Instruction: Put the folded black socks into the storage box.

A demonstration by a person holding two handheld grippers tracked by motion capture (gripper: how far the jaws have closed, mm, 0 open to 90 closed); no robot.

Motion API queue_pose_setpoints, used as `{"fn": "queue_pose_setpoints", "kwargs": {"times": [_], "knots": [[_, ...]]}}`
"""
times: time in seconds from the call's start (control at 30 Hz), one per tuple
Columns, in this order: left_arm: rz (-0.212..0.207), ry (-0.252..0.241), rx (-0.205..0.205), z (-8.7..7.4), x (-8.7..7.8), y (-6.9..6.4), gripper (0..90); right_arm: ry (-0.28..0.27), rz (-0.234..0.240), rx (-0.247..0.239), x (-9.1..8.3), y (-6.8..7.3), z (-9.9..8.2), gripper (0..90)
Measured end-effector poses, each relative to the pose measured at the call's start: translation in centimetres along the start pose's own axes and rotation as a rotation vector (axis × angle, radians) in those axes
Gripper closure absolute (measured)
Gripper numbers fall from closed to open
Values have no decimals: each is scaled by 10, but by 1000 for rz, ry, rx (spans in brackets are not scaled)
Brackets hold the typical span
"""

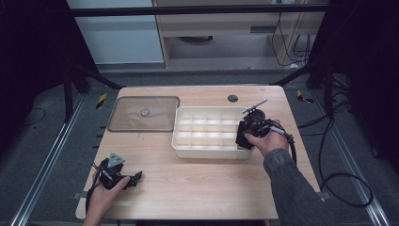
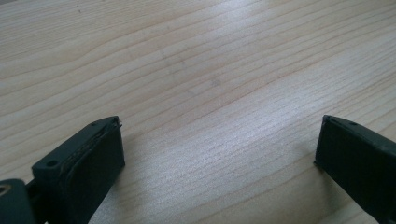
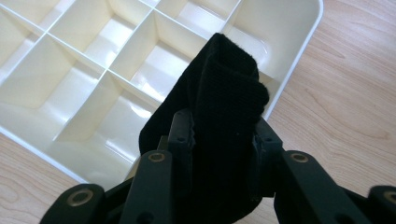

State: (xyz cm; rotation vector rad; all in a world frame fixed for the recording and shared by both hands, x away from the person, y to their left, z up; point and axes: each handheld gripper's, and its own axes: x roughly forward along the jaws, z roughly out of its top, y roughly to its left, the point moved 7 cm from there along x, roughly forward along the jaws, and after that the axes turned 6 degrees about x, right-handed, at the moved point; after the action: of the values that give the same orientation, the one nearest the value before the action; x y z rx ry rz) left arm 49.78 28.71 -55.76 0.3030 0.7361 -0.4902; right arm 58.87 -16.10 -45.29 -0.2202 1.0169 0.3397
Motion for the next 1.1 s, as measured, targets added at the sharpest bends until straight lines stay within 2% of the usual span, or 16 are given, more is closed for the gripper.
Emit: {"fn": "queue_pose_setpoints", "kwargs": {"times": [0.4,0.63,1.1], "knots": [[0,-1,-1,0,0,0,4,22,-44,-41,5,5,-4,681],[1,-3,-4,0,0,0,3,45,-47,-44,11,11,-7,684],[1,-3,-3,0,0,0,3,44,-43,-30,18,11,-14,691]]}}
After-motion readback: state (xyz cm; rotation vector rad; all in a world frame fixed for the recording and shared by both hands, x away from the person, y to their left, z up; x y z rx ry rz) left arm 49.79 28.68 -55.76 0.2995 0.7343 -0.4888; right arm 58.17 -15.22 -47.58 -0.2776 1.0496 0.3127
